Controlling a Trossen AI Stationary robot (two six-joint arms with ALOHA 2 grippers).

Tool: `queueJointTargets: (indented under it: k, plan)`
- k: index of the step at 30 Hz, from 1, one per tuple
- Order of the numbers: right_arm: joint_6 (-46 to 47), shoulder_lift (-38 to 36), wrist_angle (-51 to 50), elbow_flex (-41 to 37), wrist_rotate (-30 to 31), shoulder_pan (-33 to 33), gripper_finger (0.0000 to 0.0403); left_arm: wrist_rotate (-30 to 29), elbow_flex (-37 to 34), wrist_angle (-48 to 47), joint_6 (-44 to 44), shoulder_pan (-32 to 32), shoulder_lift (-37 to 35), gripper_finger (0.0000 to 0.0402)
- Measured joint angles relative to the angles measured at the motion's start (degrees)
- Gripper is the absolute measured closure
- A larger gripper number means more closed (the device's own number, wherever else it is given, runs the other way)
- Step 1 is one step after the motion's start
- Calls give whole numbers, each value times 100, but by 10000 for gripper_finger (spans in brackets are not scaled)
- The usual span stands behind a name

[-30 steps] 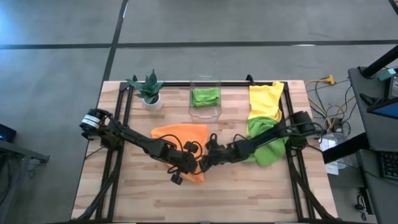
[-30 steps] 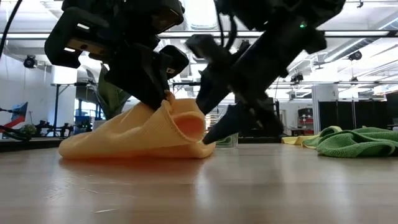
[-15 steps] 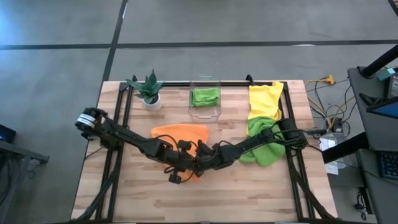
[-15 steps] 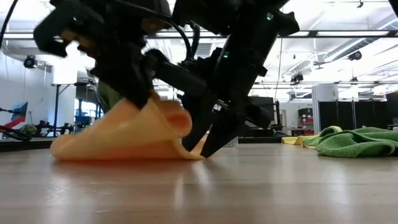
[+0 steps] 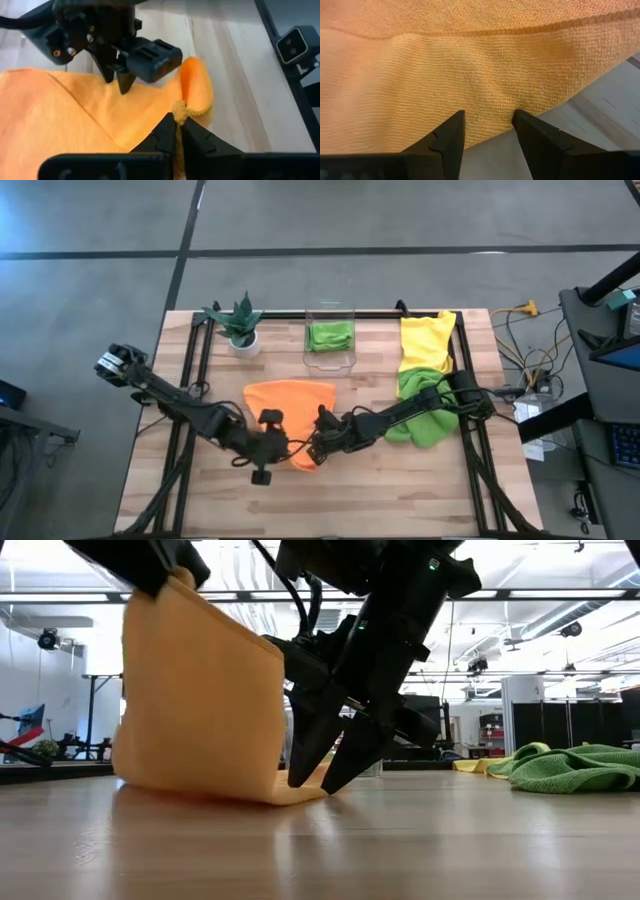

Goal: Fold microfiber towels
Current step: Fold the orange towel

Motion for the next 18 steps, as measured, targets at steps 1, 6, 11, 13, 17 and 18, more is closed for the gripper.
queueJointTargets:
  k: [1, 6, 11, 13, 17, 18]
  plan:
    - [3, 0, 0, 0, 3, 0, 232, -28, -8, -26, -98, -72, -22, 401]
    - [8, -5, 0, -2, -9, -2, 232, -31, -9, -17, -822, -493, -19, 401]
    - [8, -26, -17, 9, -21, -2, 232, -16, -43, -52, -1926, -876, 314, 400]
    - [9, -33, -47, 38, -35, -4, 232, 94, -81, -37, -2429, -965, 420, 400]
    - [-34, -68, -124, 104, -53, -10, 232, 415, -281, 44, -3328, -1086, 421, 400]
    - [-36, -74, -133, 112, -53, -18, 232, 454, -345, 43, -3484, -1126, 420, 400]
